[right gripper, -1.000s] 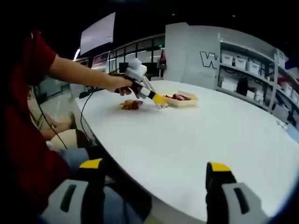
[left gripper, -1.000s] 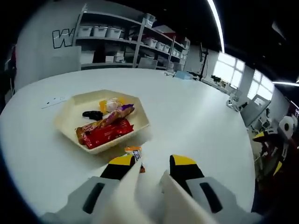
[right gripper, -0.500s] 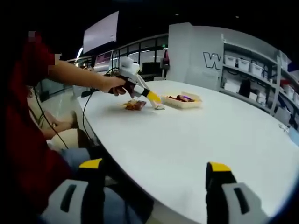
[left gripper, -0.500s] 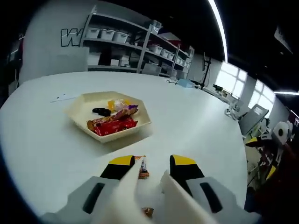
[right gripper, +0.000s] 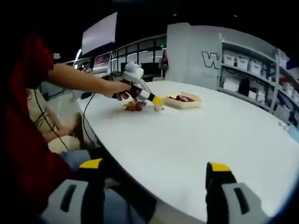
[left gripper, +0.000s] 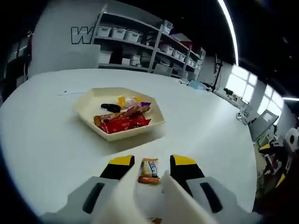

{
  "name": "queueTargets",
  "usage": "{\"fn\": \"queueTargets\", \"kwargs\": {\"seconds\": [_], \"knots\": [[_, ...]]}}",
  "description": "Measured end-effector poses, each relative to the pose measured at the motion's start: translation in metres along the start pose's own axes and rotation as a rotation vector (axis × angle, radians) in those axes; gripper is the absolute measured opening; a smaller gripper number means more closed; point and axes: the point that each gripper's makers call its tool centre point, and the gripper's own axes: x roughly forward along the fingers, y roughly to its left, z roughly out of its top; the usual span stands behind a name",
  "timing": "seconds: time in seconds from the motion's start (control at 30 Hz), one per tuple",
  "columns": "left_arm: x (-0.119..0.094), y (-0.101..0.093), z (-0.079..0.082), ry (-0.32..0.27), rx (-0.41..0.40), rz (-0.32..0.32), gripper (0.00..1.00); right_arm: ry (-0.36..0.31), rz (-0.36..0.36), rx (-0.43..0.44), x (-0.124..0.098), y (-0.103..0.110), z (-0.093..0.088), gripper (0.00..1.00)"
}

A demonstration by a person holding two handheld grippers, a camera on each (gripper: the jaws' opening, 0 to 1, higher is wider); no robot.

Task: Place the target food into the container with the food tongs after gripping and lifting it, then release it inside without dropping or visibly crushing the food.

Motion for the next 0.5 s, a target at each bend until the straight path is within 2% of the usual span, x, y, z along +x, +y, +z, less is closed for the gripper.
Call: {"fn": "queueTargets", "kwargs": {"seconds": [0.07,0.1,0.33,0.43,0.5], "knots": [[0.001,0.004,0.0,0.004,-0.015,0.0,0.26,-0.002,-0.001,0.002,0.0,-0.001,0.001,0.88],[0.002,0.001,0.0,0.003,-0.017,-0.023,0.25,0.003,-0.006,-0.004,0.001,-0.003,0.0,0.88],[0.002,-0.007,0.0,0.003,0.0,-0.034,0.19,0.015,-0.005,-0.008,0.003,-0.001,-0.005,0.88],[0.0,-0.001,-0.001,-0.007,-0.103,-0.031,0.18,0.019,-0.005,-0.01,0.003,-0.001,-0.006,0.88],[-0.002,0.0,-0.001,-0.009,-0.119,-0.03,0.18,0.012,-0.009,-0.008,0.001,-0.002,-0.005,0.88]]}}
